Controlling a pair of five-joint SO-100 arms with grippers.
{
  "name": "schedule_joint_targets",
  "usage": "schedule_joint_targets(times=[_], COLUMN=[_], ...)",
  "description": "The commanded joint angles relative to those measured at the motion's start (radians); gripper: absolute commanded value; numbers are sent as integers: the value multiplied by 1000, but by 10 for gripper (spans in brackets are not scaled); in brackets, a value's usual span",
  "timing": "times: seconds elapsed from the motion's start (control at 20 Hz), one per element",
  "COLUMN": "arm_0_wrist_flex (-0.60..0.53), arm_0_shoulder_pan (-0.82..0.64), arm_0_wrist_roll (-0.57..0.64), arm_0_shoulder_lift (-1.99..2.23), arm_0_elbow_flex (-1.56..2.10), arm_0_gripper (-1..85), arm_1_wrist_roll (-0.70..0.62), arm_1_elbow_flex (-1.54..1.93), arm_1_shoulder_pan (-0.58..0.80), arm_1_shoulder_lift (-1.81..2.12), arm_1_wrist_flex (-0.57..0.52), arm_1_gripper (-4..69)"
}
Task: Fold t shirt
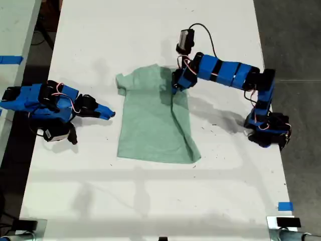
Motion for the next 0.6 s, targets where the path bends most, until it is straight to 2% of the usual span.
schedule_joint_targets(times=[0.0,0.05,0.1,0.15,0.2,0.25,0.3,0.4,0.55], arm_0_wrist_flex=[0,0,0,0,0,0,0,0,0], arm_0_shoulder_pan=[5,5,5,6,8,11,11,11,11], arm_0_wrist_roll=[2,3,5,6,6,8,8,8,6], arm_0_shoulder_lift=[6,6,6,6,6,6,6,6,6], arm_0_elbow_flex=[20,20,20,20,20,20,20,20,20], arm_0_gripper=[112,114,115,116,118,121,123,125,125], arm_1_wrist_roll=[-23,-38,-71,-117,-146,-176,-198,-202,-167], arm_1_elbow_flex=[-109,-153,-216,-253,-276,-311,-373,-402,-397], arm_1_shoulder_pan=[-44,-61,-78,-94,-100,-103,-104,-91,-43], arm_1_shoulder_lift=[-115,-181,-242,-272,-279,-275,-276,-204,-25], arm_1_wrist_flex=[-106,-117,-115,-118,-109,-71,-2,101,255], arm_1_gripper=[15,41,252,346,392,505,527,441,359])
